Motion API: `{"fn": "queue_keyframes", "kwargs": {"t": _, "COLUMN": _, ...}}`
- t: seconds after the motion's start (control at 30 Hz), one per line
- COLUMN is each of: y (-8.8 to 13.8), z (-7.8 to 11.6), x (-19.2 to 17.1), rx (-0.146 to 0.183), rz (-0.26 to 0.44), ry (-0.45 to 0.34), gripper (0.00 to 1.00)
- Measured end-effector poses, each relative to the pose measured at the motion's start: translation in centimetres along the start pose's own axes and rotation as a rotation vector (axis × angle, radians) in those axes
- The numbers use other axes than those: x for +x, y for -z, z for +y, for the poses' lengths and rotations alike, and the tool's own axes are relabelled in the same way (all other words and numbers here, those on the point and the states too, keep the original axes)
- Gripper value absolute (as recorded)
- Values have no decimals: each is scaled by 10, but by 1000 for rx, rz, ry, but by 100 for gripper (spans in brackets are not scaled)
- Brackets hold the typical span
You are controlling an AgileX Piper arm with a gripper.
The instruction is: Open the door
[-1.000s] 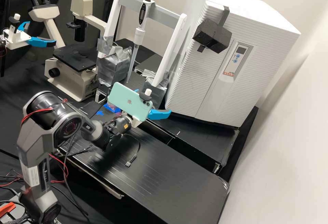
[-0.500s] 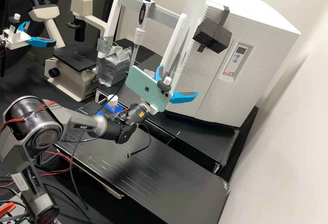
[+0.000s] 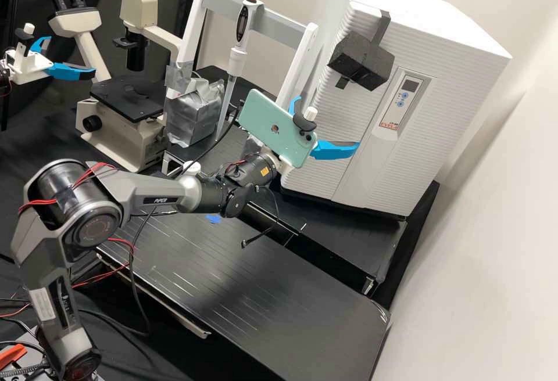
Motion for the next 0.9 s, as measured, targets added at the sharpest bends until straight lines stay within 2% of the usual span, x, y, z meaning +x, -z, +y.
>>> {"fn": "queue_keyframes", "kwargs": {"t": 0.07, "y": 1, "z": 0, "x": 2, "rx": -4, "rz": 3, "ry": -4, "gripper": 100}}
{"fn": "queue_keyframes", "kwargs": {"t": 0.1, "y": 2, "z": 0, "x": 3, "rx": -7, "rz": 5, "ry": -3, "gripper": 0}}
{"fn": "queue_keyframes", "kwargs": {"t": 0.3, "y": 8, "z": 4, "x": 6, "rx": -10, "rz": 23, "ry": -14, "gripper": 0}}
{"fn": "queue_keyframes", "kwargs": {"t": 0.6, "y": 5, "z": 3, "x": 8, "rx": -10, "rz": 12, "ry": -7, "gripper": 0}}
{"fn": "queue_keyframes", "kwargs": {"t": 0.73, "y": 5, "z": 2, "x": 8, "rx": 3, "rz": -1, "ry": -8, "gripper": 0}}
{"fn": "queue_keyframes", "kwargs": {"t": 0.9, "y": 6, "z": 4, "x": 10, "rx": -17, "rz": 6, "ry": -15, "gripper": 0}}
